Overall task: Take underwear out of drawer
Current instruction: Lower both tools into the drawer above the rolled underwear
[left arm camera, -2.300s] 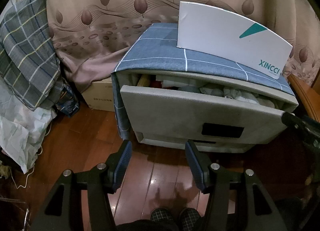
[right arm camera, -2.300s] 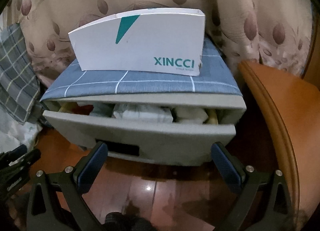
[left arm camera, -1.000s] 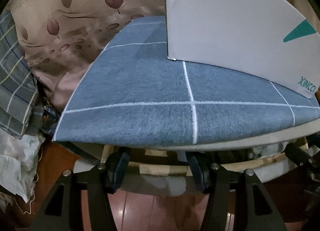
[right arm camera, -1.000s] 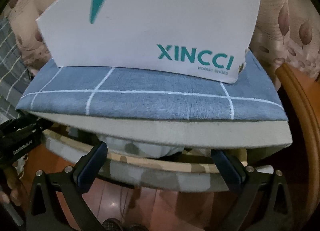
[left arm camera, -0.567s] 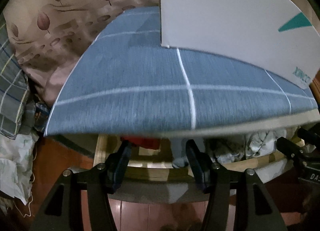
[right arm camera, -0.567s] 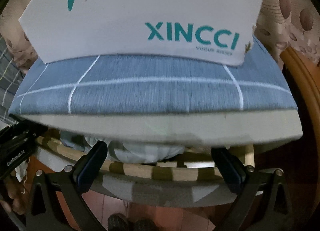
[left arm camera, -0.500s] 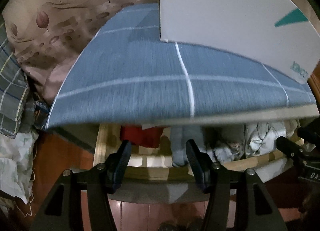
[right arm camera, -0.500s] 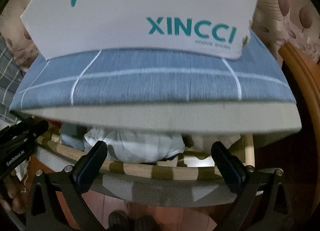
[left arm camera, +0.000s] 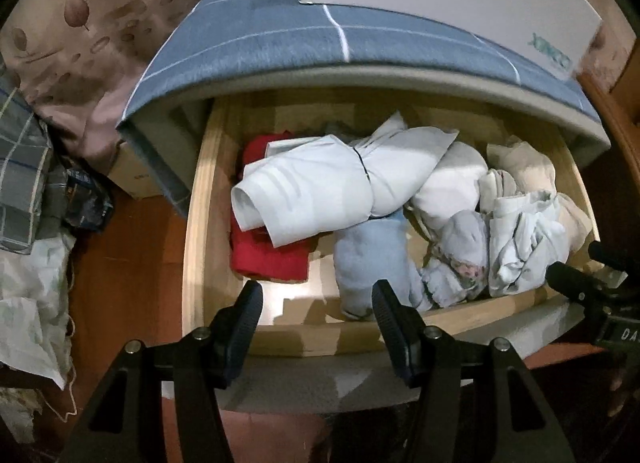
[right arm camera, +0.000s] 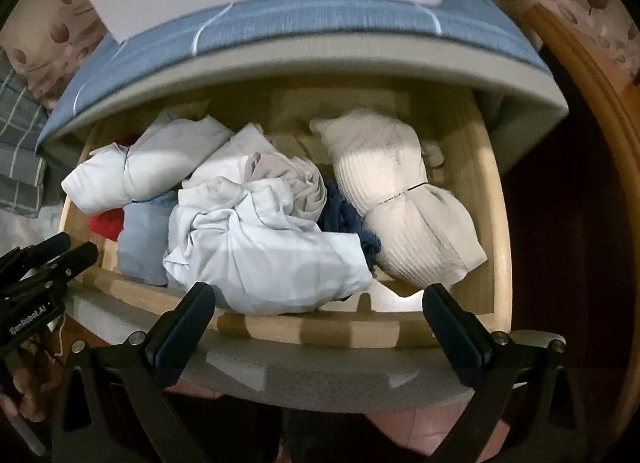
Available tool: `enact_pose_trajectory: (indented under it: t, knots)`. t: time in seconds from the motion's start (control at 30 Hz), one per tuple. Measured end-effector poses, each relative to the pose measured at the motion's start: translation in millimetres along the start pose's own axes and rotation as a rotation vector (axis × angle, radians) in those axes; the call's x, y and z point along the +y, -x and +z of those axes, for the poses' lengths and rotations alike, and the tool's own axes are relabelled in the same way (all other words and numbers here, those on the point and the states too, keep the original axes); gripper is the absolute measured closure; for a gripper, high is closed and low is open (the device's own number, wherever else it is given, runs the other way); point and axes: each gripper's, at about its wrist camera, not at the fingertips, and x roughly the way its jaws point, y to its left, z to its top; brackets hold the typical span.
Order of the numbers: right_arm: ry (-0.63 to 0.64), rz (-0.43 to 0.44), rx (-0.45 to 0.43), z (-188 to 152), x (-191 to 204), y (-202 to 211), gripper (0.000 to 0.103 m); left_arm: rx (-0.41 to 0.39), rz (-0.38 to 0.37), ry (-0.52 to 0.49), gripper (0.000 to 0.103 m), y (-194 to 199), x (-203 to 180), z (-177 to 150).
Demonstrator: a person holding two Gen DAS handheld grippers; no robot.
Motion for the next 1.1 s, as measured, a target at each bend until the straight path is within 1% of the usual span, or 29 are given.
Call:
enact_pose_trajectory:
  t: [0.07, 0.1, 0.23, 0.33, 0.37, 0.43, 0.5, 0.6, 0.7, 0.77, 0.83, 0.87, 0.9, 0.97, 1.07, 1.1]
  knots:
    - [-0.002, 0.001, 0.022, -6.7, 2.3, 1.4, 0.001, 0.018, 0.010, -0.009, 0.045, 1.0, -4.1, -7.1]
    - [-0.002, 0.002, 0.033, 0.7, 3.0, 2.0, 0.001, 0.028, 0.016, -0.009, 0.045, -0.2, -3.6, -8.9]
    - [-0.003, 0.007, 0.078, -0.8, 4.7, 0.3, 0.001, 0.063, 0.018, -0.005, 0.045, -5.0, -0.6, -12.3]
    - [-0.003, 0.012, 0.106, 10.0, 2.8, -6.4, 0.001, 0.097, 0.023, 0.002, 0.045, -7.4, 1.2, -15.9]
    - [-0.004, 0.014, 0.115, 8.5, 5.3, -5.8, 0.001, 0.107, 0.021, 0.007, 0.045, -7.2, 0.4, -19.0]
    - [-0.003, 0.024, 0.138, 6.4, 6.3, -8.5, 0.001, 0.108, 0.035, 0.014, 0.045, -5.4, 0.2, -21.2]
    - [-0.007, 0.042, 0.136, 9.9, -6.9, -21.2, 0.001, 0.114, 0.041, 0.019, 0.044, -7.0, 2.3, -18.8]
    - [-0.008, 0.034, 0.139, 12.5, -7.3, -26.8, 0.001, 0.110, 0.041, 0.018, 0.044, -7.0, 1.1, -16.8]
    - [0.004, 0.057, 0.135, 12.8, -3.5, -25.8, 0.001, 0.083, 0.067, 0.001, 0.044, -3.8, 1.0, -17.5]
    - [0.023, 0.093, 0.113, 19.9, -2.9, -23.6, 0.001, 0.038, 0.072, -0.005, 0.045, 1.8, 4.0, -17.2]
    - [0.033, 0.111, 0.077, 14.8, -6.6, 1.2, 0.001, -0.011, 0.061, 0.007, 0.045, 13.8, 5.1, -18.7]
    - [0.042, 0.119, 0.056, 18.5, -8.8, 8.8, 0.001, -0.050, 0.049, 0.035, 0.045, 20.9, 8.9, -17.5]
    - [0.051, 0.123, 0.032, 24.5, -11.9, 17.5, 0.001, -0.068, 0.043, 0.053, 0.045, 24.5, 12.4, -15.4]
    - [0.065, 0.123, 0.009, 33.9, -17.6, 27.4, 0.000, -0.113, 0.023, 0.122, 0.045, 32.1, 20.9, -9.9]
    - [0.066, 0.090, 0.000, 51.4, -29.0, 33.2, 0.000, -0.120, 0.000, 0.204, 0.045, 32.4, 28.7, -2.3]
    - [0.066, 0.083, 0.002, 55.7, -28.4, 30.9, 0.001, -0.116, -0.009, 0.217, 0.045, 31.0, 30.1, -1.0]
